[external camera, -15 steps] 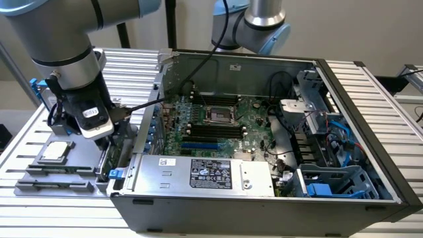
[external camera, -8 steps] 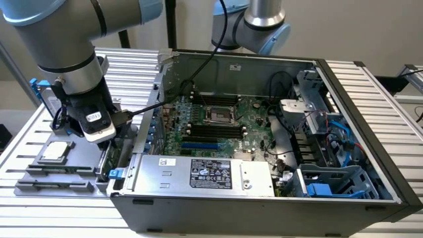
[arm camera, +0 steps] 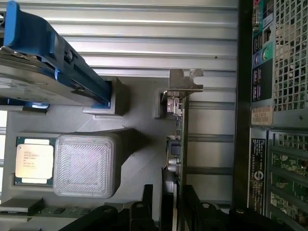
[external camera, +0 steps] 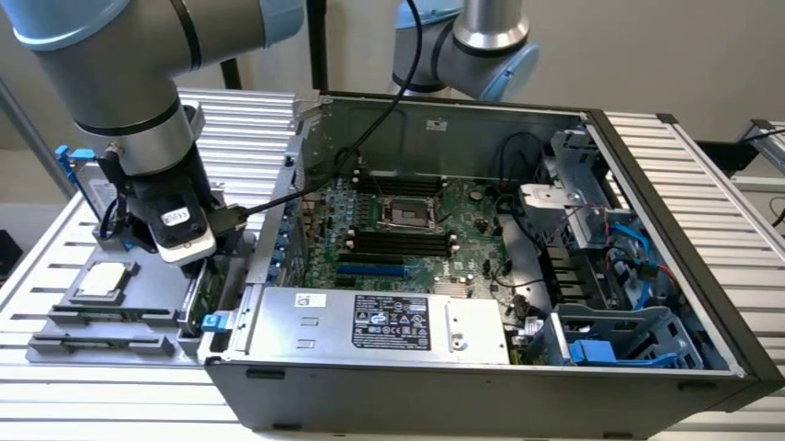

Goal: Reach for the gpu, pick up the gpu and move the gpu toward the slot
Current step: 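Pick up the gpu and move the gpu toward the slot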

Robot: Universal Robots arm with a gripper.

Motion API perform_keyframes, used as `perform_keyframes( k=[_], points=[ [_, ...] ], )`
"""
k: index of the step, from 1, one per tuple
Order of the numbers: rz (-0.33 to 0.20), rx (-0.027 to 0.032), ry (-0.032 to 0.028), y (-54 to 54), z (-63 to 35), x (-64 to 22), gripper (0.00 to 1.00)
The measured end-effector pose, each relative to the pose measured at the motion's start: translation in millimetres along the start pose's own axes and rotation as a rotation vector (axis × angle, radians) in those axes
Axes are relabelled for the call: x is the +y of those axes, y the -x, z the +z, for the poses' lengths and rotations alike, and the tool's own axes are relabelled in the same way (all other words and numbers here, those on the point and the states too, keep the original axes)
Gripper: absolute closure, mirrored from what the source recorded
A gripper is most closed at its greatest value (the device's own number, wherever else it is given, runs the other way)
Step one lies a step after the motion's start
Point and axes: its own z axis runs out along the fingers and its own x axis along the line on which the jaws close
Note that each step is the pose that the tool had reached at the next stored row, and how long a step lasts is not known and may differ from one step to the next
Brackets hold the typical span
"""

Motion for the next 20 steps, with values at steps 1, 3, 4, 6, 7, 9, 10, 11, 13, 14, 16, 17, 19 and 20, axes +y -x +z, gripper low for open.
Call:
perform_keyframes(
  k=[1, 3, 4, 6, 7, 9, 10, 11, 13, 14, 16, 17, 19, 20],
  points=[
    [0.0, 0.0005, -0.0002, 0.0, 0.0, 0.0, 0.64],
    [0.0, 0.0012, -0.0006, 0.0, 0.0, 0.1, 0.71],
    [0.0, 0.0013, -0.0007, 0.0, 0.0, 0.1, 0.71],
    [0.0, 0.0013, -0.0008, 0.0, 0.0, 0.1, 0.71],
    [0.0, 0.0013, -0.0008, 0.0, 0.0, 0.1, 0.71],
    [0.0, 0.0013, -0.0009, 0.0, 0.0, 0.1, 0.73],
    [0.0, 0.0013, -0.0008, 0.0, 0.0, 0.1, 0.74],
    [0.0, 0.0013, -0.0008, 0.0, 0.0, 0.1, 0.74],
    [0.0, 0.0013, -0.0008, 0.0, 0.0, 0.1, 0.74],
    [0.0, 0.0013, -0.0008, 0.0, 0.0, 0.1, 0.74],
    [0.0, 0.0014, -0.0009, 0.0, -0.1, 0.1, 0.74],
    [0.0, 0.0013, -0.0008, 0.0, 0.0, 0.1, 0.74],
    [0.0, 0.0013, -0.0008, 0.0, 0.0, 0.1, 0.74],
    [0.0, 0.0013, -0.0008, 0.0, 0.0, 0.1, 0.74]
  ],
)
